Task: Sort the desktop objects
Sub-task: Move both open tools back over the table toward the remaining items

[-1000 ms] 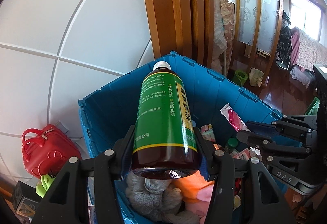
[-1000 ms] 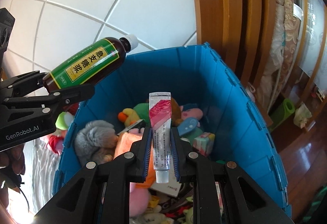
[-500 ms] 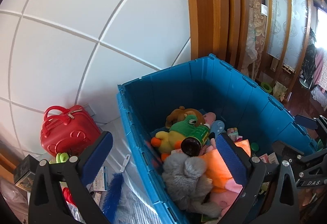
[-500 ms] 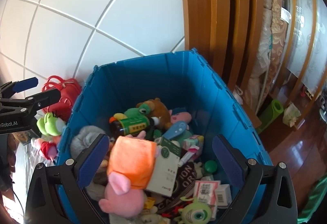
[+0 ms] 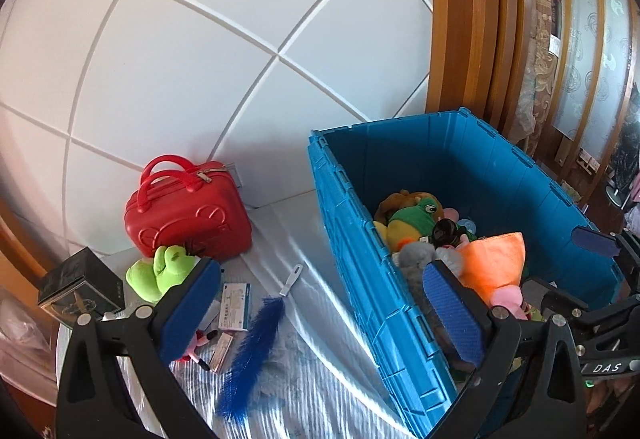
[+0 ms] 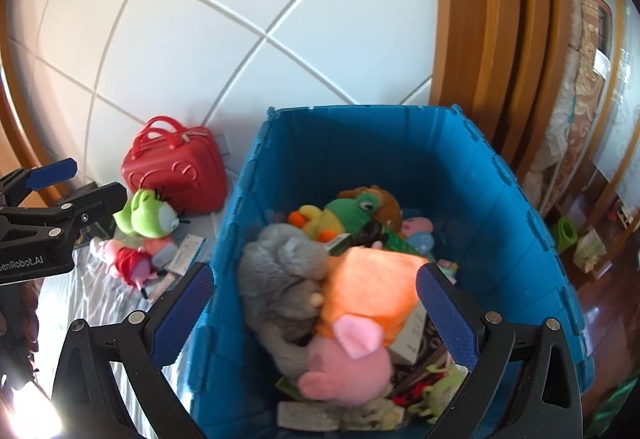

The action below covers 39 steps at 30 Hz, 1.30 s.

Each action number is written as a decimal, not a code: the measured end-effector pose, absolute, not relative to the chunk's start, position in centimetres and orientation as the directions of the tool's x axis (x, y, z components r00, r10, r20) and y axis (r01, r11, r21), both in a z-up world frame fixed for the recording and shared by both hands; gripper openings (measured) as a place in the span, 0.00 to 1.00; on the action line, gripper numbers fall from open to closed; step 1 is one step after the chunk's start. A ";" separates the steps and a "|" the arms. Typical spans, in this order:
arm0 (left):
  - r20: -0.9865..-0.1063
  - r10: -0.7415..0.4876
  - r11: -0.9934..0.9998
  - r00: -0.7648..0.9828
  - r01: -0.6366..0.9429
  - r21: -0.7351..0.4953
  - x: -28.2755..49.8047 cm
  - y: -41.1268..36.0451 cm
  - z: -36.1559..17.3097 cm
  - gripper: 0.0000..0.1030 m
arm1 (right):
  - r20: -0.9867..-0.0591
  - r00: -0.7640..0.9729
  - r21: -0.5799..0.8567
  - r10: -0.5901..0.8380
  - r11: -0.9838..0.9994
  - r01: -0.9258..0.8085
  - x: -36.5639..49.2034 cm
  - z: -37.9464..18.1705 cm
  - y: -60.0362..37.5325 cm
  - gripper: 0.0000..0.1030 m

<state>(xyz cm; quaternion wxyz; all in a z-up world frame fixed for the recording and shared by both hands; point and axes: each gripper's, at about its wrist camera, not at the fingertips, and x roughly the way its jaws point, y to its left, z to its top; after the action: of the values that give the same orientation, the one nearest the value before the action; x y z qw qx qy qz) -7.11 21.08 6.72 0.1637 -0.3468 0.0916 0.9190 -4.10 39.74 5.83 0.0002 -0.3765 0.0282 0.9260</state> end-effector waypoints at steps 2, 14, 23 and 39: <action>-0.668 0.230 -0.938 -0.707 -0.344 0.042 -6.7 19.3 6.6 1.00 | -0.701 -0.712 0.045 -0.033 -0.999 0.002 -3.9 6.0 38.1 1.00; -0.692 0.137 -0.979 -0.709 -0.204 0.015 -4.3 9.2 4.6 1.00 | -0.721 -0.688 0.025 -0.087 -0.995 0.099 -3.4 6.1 29.6 1.00; -0.705 0.076 -0.991 -0.705 -0.130 0.024 -2.6 3.5 2.9 1.00 | -0.732 -0.672 0.025 -0.112 -0.990 0.137 -2.8 5.6 24.3 1.00; -0.740 0.038 -0.998 -0.672 -0.066 0.008 -1.6 -1.2 1.5 1.00 | -0.749 -0.652 0.027 -0.120 -0.988 0.150 -2.3 5.2 20.7 1.00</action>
<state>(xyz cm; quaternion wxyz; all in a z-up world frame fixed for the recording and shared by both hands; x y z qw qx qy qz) -1.61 -1.22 1.55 0.0284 -0.4042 0.0169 0.9141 -2.35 20.66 5.18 -0.0741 -0.4105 -0.0184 0.9087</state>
